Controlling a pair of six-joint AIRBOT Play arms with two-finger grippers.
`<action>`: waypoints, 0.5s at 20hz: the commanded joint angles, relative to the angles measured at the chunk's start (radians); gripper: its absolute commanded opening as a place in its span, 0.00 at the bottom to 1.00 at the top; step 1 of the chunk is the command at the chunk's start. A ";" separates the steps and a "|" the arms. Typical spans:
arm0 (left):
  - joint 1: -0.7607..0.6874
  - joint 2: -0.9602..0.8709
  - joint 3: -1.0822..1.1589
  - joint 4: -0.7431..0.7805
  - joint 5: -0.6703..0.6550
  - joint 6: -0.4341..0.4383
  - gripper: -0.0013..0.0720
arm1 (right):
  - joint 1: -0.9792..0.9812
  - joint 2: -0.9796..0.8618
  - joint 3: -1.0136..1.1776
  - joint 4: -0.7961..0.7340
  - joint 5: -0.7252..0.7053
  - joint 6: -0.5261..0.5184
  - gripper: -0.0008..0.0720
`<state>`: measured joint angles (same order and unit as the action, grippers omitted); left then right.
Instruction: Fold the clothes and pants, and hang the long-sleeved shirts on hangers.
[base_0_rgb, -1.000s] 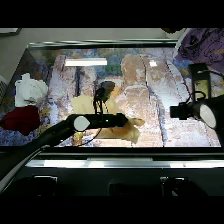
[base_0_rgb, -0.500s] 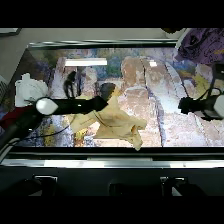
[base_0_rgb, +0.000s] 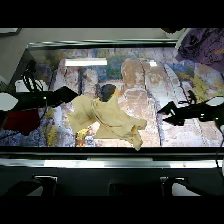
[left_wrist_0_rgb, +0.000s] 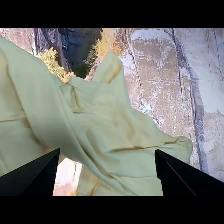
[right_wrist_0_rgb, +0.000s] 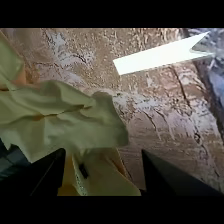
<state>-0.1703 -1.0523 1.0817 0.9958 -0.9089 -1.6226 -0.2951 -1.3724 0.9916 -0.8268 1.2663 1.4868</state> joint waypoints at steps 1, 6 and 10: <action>0.023 0.006 0.000 0.011 -0.007 0.000 0.93 | 0.094 -0.158 -0.018 0.087 -0.049 -0.106 0.78; 0.053 0.006 0.000 0.056 -0.027 -0.148 0.93 | 0.179 -0.217 -0.018 0.078 -0.131 -0.115 0.75; 0.150 0.008 -0.003 0.141 -0.200 -0.203 0.94 | 0.188 -0.231 -0.018 0.079 -0.170 -0.116 0.55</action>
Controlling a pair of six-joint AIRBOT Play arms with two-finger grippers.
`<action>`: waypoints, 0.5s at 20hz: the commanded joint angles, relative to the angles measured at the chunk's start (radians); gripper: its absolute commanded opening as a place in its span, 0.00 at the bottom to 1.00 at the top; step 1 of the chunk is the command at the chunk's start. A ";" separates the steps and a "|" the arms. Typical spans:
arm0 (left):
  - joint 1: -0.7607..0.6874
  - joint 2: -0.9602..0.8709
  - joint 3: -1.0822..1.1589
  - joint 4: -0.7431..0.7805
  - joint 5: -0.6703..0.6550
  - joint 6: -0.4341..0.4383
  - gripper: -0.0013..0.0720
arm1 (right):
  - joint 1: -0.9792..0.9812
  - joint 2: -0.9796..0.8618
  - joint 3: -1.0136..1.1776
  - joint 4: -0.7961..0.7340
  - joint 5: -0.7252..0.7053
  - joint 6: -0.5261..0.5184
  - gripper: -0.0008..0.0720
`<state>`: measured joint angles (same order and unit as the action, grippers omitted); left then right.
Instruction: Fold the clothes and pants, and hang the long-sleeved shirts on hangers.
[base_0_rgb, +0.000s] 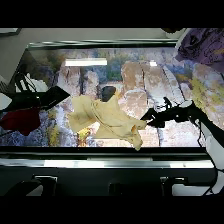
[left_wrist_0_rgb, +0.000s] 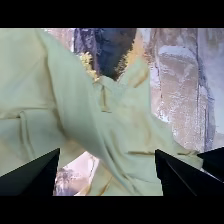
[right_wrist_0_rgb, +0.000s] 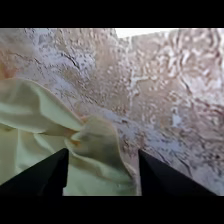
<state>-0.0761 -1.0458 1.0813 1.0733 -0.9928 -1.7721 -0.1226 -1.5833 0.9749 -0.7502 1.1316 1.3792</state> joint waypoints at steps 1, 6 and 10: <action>0.084 0.011 -0.020 0.097 -0.146 -0.053 0.94 | 0.015 -0.024 -0.001 0.010 -0.026 -0.026 0.32; 0.265 0.072 -0.316 0.044 -0.121 0.074 0.94 | 0.015 -0.008 -0.001 0.010 0.033 -0.048 0.05; 0.308 0.037 -0.498 -0.205 0.044 0.296 0.94 | 0.015 0.037 -0.001 0.010 0.060 -0.039 0.05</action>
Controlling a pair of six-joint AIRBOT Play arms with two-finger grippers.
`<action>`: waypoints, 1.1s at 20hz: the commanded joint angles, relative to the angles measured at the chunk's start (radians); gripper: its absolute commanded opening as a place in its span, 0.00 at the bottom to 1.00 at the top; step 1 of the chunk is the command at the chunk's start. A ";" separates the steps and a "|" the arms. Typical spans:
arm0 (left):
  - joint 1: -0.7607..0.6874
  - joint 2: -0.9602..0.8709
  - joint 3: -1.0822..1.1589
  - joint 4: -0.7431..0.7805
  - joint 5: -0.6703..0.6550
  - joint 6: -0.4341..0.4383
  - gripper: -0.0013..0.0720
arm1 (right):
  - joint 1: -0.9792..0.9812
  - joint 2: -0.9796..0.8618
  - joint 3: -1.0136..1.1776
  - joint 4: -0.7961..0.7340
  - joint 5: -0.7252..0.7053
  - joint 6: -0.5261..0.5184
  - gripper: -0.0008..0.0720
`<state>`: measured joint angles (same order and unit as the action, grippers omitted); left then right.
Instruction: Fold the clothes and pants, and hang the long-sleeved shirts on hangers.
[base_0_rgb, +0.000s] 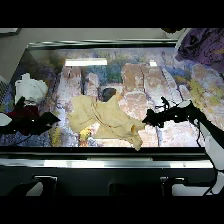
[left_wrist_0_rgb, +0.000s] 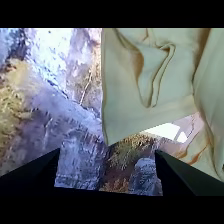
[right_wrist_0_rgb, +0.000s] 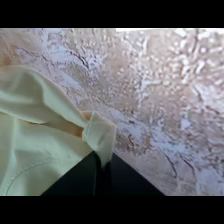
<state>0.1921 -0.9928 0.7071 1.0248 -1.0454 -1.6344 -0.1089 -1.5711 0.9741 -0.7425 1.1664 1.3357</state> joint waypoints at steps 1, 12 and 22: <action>0.033 -0.040 -0.143 -0.191 0.127 0.195 0.94 | 0.001 0.034 0.000 0.002 0.032 0.012 0.05; -0.056 -0.282 -0.155 -0.424 0.236 0.405 0.91 | 0.001 0.113 0.000 0.002 0.039 0.049 0.05; -0.137 -0.331 -0.105 -0.458 0.224 0.405 0.04 | 0.001 0.193 0.005 0.002 0.027 0.050 0.05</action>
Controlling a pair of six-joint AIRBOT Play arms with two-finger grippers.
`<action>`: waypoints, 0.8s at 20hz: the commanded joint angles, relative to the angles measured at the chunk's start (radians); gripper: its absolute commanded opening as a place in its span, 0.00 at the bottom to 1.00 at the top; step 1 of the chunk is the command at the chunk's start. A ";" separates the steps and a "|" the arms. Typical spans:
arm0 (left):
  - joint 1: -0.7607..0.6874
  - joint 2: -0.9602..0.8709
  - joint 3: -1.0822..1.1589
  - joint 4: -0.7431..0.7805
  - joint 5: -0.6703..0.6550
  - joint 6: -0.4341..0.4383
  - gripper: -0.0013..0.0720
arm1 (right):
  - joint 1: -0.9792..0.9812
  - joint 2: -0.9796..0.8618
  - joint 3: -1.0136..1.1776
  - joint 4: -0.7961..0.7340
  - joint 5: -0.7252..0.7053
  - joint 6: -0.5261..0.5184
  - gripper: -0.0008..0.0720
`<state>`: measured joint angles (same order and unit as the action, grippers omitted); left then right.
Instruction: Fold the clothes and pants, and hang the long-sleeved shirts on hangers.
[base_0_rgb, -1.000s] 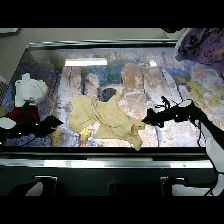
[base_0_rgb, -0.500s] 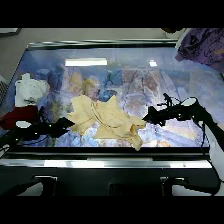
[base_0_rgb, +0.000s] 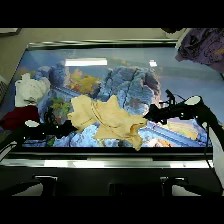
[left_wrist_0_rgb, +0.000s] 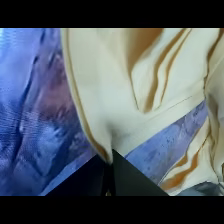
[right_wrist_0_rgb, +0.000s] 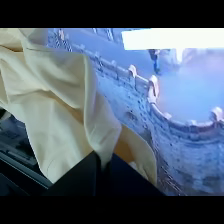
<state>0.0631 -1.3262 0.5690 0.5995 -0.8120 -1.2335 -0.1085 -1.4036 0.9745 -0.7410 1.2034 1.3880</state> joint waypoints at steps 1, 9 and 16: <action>-0.005 0.018 0.072 -0.030 -0.023 0.004 0.04 | -0.001 0.042 0.018 -0.002 -0.021 -0.014 0.05; 0.112 0.333 0.573 0.276 -0.089 -0.186 0.03 | -0.001 0.219 0.611 -0.449 -0.129 0.152 0.05; 0.150 0.689 0.852 0.634 -0.150 -0.457 0.04 | -0.001 0.446 0.973 -0.861 -0.129 0.277 0.05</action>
<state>0.2016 -0.7753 1.3373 1.0702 -0.9386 -1.5593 -0.1093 -1.0477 1.8355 -1.4300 1.0798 1.6192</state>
